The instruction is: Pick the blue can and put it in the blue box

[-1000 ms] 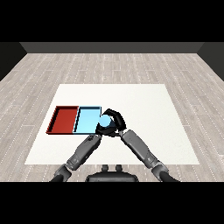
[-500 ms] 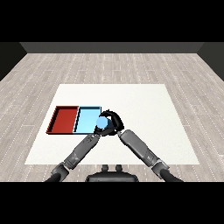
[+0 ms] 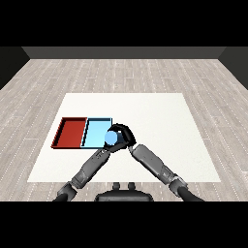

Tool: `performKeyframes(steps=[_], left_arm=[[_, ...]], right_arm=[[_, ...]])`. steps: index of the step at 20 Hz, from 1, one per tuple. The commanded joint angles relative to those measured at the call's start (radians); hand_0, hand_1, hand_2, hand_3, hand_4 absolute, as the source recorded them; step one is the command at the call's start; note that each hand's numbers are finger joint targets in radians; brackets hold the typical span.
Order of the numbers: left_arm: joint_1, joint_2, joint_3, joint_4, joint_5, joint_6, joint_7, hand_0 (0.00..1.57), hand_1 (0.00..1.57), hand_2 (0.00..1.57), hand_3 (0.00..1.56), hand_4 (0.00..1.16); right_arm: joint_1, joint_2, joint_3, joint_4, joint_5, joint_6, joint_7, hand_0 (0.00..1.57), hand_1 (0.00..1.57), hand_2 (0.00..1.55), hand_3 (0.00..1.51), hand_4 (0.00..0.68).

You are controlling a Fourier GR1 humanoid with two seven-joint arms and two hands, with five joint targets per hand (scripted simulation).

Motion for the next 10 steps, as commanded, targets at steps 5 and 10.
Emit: performKeyframes(steps=[5, 10], left_arm=[[-0.041, -0.039, 0.01, 0.032, 0.123, -0.043, -0.02, 0.91, 0.91, 0.94, 0.83, 0.65], [0.007, -0.039, 0.038, 0.083, 0.133, -0.084, -0.118, 1.42, 1.42, 1.35, 1.0, 0.68]], right_arm=[[0.012, 0.027, 0.031, -0.014, -0.039, -0.029, 0.003, 1.44, 1.44, 1.45, 1.39, 0.583], [0.001, 0.027, -0.096, -0.009, -0.099, 0.097, 0.025, 1.27, 1.27, 1.37, 1.33, 0.415]])
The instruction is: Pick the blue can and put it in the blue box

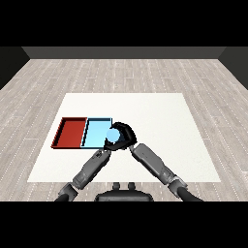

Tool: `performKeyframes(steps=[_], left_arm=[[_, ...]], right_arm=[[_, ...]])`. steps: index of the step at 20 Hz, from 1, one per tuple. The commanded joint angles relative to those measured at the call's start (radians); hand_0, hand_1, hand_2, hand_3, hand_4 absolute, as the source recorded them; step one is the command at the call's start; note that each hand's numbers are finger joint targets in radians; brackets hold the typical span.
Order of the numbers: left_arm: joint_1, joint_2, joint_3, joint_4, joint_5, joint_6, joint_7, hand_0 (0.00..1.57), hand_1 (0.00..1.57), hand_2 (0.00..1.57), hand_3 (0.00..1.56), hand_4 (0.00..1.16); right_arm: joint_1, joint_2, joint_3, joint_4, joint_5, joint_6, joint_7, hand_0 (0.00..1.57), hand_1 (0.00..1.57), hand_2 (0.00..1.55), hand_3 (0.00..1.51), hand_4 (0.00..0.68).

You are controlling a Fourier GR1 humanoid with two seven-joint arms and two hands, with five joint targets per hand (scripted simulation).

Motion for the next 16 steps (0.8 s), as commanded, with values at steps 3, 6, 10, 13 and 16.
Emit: performKeyframes(steps=[3, 6, 10, 13, 16], left_arm=[[-0.013, -0.021, 0.012, 0.018, 0.027, -0.016, 0.024, 1.57, 1.57, 1.52, 1.45, 1.1], [-0.016, -0.022, 0.014, 0.025, 0.03, -0.018, 0.02, 1.57, 1.57, 1.52, 1.45, 1.1], [0.044, -0.022, 0.036, -0.017, -0.018, -0.024, 0.016, 1.57, 1.57, 1.52, 1.45, 1.12], [-0.006, 0.003, 0.056, -0.013, -0.008, -0.049, 0.064, 1.57, 1.57, 1.55, 1.48, 1.14], [-0.031, -0.022, 0.036, 0.04, -0.019, 0.0, 0.018, 1.57, 1.57, 1.57, 1.5, 1.14]], right_arm=[[-0.005, 0.018, -0.035, 0.056, -0.048, 0.062, -0.025, 0.54, 0.54, 0.55, 0.0, 0.0], [0.047, 0.018, -0.036, -0.027, -0.005, 0.038, 0.024, 0.0, 0.0, 0.0, 0.0, 0.0], [0.058, 0.018, -0.01, -0.075, 0.008, 0.019, 0.051, 0.0, 0.0, 0.0, 0.0, 0.0], [0.022, 0.018, -0.073, -0.017, -0.008, 0.073, 0.031, 0.0, 0.0, 0.0, 0.0, 0.0], [0.132, 0.015, -0.086, -0.098, 0.051, 0.081, 0.048, 0.0, 0.0, 0.0, 0.0, 0.0]])
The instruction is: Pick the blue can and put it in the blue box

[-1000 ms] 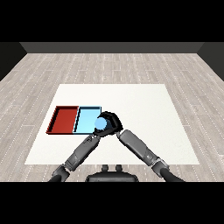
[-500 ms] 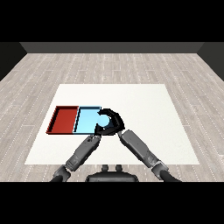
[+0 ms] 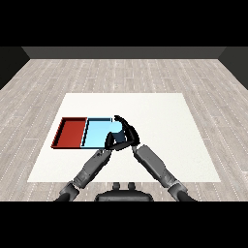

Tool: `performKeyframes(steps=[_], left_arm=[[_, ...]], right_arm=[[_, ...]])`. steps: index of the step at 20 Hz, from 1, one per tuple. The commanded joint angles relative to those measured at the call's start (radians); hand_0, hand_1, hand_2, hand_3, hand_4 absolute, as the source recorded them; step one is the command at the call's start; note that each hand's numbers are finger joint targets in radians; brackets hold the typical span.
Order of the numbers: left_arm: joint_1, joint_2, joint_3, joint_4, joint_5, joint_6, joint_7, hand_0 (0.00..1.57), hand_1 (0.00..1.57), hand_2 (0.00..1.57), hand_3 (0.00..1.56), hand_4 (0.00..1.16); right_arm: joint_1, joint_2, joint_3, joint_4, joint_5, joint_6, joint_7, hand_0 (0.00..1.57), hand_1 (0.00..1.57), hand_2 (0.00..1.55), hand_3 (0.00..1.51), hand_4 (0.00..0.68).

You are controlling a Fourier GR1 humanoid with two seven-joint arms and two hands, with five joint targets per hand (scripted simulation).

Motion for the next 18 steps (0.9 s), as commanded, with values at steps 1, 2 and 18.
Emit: performKeyframes(steps=[1, 2, 18], left_arm=[[0.002, 0.019, 0.033, -0.024, -0.063, -0.011, 0.029, 1.57, 1.57, 1.57, 1.5, 1.14], [0.039, -0.005, -0.025, -0.083, -0.063, 0.05, 0.049, 1.57, 1.57, 1.57, 1.5, 1.13], [0.02, 0.052, 0.11, 0.047, -0.118, -0.038, -0.019, 1.57, 1.57, 1.57, 1.49, 1.13]], right_arm=[[0.037, 0.003, -0.021, -0.076, 0.008, -0.011, 0.041, 0.0, 0.0, 0.0, 0.0, 0.0], [0.044, -0.013, -0.073, -0.081, -0.004, 0.052, 0.062, 0.0, 0.0, 0.0, 0.0, 0.0], [0.38, -0.148, -0.225, -0.512, -0.024, 0.127, 0.089, 0.0, 0.0, 0.0, 0.0, 0.0]])
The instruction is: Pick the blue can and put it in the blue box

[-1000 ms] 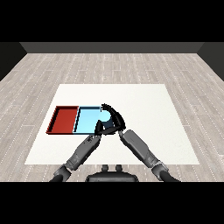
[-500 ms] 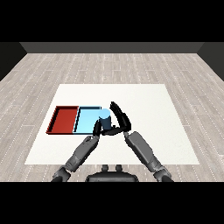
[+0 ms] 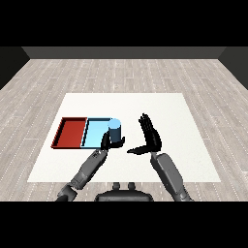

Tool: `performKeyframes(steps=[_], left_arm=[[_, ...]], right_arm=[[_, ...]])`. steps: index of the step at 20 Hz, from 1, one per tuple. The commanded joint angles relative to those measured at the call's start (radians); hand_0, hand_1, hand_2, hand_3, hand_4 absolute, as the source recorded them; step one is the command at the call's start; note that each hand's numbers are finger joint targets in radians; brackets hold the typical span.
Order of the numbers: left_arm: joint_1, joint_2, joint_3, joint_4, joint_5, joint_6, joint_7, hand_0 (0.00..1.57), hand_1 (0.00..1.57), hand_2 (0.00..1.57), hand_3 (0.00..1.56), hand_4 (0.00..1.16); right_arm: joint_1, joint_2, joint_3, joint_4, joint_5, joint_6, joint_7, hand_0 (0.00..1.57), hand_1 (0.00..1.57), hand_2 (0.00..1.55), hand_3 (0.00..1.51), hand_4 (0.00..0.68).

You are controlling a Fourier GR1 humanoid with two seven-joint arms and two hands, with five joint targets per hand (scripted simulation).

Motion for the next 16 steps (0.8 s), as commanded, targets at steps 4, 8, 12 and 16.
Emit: performKeyframes(steps=[4, 8, 12, 16], left_arm=[[-0.064, 0.065, 0.089, 0.052, -0.015, -0.039, 0.052, 1.57, 1.57, 1.57, 1.49, 1.14], [-0.101, 0.096, 0.128, 0.131, -0.045, -0.014, 0.061, 1.57, 1.57, 1.57, 1.5, 1.13], [-0.117, 0.192, 0.22, 0.216, -0.009, -0.052, 0.122, 1.57, 1.57, 1.57, 1.5, 1.12], [-0.154, 0.266, 0.282, 0.333, 0.012, -0.11, 0.177, 1.57, 1.57, 1.57, 1.5, 1.09]], right_arm=[[0.156, -0.094, -0.144, -0.214, -0.09, 0.049, 0.009, 0.0, 0.0, 0.0, 0.0, 0.0], [0.129, -0.158, -0.28, -0.158, -0.136, 0.079, 0.023, 0.0, 0.0, 0.0, 0.0, 0.0], [0.192, -0.114, -0.234, -0.159, -0.088, 0.05, -0.001, 0.0, 0.0, 0.0, 0.0, 0.0], [0.211, -0.107, -0.249, -0.12, -0.074, 0.071, -0.051, 0.0, 0.0, 0.0, 0.0, 0.0]])
